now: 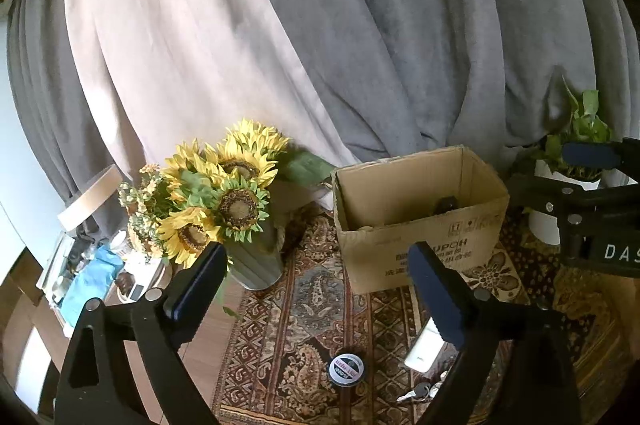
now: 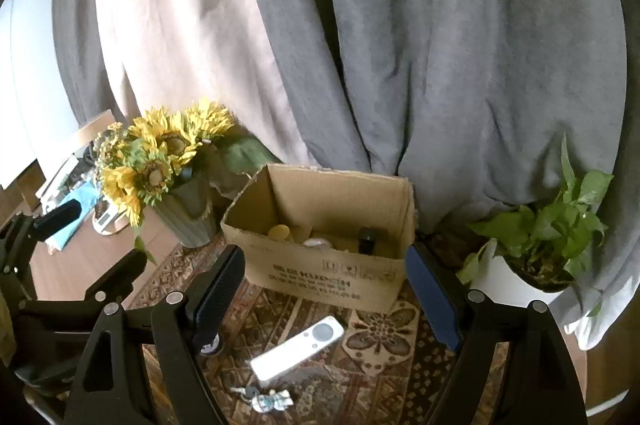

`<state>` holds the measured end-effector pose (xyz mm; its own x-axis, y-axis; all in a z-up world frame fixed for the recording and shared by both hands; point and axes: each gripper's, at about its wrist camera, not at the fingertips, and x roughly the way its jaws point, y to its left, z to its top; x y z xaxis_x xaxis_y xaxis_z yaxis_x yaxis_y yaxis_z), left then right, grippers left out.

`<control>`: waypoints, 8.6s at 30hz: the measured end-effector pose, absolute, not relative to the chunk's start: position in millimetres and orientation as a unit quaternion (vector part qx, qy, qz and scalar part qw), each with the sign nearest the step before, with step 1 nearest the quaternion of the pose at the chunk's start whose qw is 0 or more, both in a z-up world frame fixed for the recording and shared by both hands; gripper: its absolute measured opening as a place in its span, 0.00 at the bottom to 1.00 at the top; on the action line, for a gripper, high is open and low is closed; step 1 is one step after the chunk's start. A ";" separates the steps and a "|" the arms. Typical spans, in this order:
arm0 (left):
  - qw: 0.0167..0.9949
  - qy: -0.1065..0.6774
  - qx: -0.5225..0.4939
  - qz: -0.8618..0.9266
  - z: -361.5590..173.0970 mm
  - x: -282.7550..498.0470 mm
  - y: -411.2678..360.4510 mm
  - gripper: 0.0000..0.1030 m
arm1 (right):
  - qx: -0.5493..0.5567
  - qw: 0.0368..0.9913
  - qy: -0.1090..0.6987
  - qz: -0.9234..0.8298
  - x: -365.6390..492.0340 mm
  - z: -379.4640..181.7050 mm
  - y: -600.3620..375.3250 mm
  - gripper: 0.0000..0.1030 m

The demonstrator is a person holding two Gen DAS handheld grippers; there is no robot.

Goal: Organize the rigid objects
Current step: 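Withdraw both tools back from the box, then move the left tool to the round tin while the right tool approaches the astronaut figurine, then grasp the round tin with the left tool while the right tool grasps the figurine, then lift and carry the tin and figurine over the box, then lower the tin and figurine into the box and open both tools, then withdraw both tools from the box toward the white remote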

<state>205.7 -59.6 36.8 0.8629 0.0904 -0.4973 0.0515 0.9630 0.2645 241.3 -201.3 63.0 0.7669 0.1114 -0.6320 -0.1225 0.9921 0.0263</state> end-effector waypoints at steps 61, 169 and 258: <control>0.903 0.277 0.199 -0.260 -153.2 212.1 22.4 0.85 | 0.103 0.901 0.372 -0.198 141.9 -122.1 -109.0 0.65; 0.962 0.256 0.055 -0.080 27.0 237.5 -57.0 0.49 | 0.038 0.971 0.236 0.015 206.9 36.7 -199.5 0.29; 0.962 0.205 0.113 -0.140 11.1 229.1 -70.0 0.93 | 0.065 0.960 0.253 -0.098 194.6 36.7 -230.5 0.73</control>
